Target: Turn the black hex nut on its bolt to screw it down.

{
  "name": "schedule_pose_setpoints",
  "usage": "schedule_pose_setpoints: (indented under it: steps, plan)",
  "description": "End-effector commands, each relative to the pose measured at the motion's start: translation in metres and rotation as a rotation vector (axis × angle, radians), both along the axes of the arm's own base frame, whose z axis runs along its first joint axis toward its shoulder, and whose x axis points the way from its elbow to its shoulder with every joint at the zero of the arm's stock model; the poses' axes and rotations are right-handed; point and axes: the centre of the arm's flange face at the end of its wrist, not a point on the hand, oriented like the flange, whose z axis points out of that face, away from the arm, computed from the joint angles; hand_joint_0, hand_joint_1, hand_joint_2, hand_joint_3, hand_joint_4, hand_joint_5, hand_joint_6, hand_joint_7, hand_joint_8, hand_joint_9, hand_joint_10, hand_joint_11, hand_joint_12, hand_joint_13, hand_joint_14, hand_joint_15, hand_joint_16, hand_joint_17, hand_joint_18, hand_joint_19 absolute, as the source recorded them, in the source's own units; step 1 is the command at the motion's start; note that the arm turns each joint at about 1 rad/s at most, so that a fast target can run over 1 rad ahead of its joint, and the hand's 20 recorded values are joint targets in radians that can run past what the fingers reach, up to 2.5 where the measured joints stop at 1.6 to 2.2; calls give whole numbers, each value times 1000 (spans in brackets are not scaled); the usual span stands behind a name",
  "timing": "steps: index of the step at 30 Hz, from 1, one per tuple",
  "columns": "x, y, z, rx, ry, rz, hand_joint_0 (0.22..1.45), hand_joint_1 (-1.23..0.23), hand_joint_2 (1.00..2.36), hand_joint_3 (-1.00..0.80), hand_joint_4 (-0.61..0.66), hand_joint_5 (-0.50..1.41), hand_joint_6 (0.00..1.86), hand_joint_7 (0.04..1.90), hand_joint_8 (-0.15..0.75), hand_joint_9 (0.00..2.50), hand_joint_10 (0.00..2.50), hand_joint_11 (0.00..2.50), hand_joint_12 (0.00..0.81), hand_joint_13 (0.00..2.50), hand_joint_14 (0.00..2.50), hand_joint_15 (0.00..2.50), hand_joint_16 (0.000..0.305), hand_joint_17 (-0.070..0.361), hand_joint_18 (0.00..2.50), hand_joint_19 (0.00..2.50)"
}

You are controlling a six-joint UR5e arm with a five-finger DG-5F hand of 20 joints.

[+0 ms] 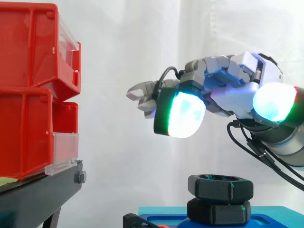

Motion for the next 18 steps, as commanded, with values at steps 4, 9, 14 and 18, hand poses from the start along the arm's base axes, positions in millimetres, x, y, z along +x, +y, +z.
schedule_pose_setpoints:
  steps: [4,9,14,18]
  plan:
    - [12,26,2,37,-15,-41,489,-246,1000,-500,353,-85,543,1075,342,602,5,169,361,561,7,179,58,131,581,604]
    - [12,34,-1,35,6,-39,492,-246,1000,-500,342,-81,512,1124,342,603,5,176,361,563,7,180,58,130,580,604]
    - [13,44,-4,39,32,-53,493,-246,1000,-500,355,-82,500,1124,342,604,4,176,360,562,7,184,58,129,579,614]
    - [14,50,-7,42,51,-76,495,-246,1000,-500,356,-84,500,1111,342,606,4,172,361,561,7,184,58,129,581,606]
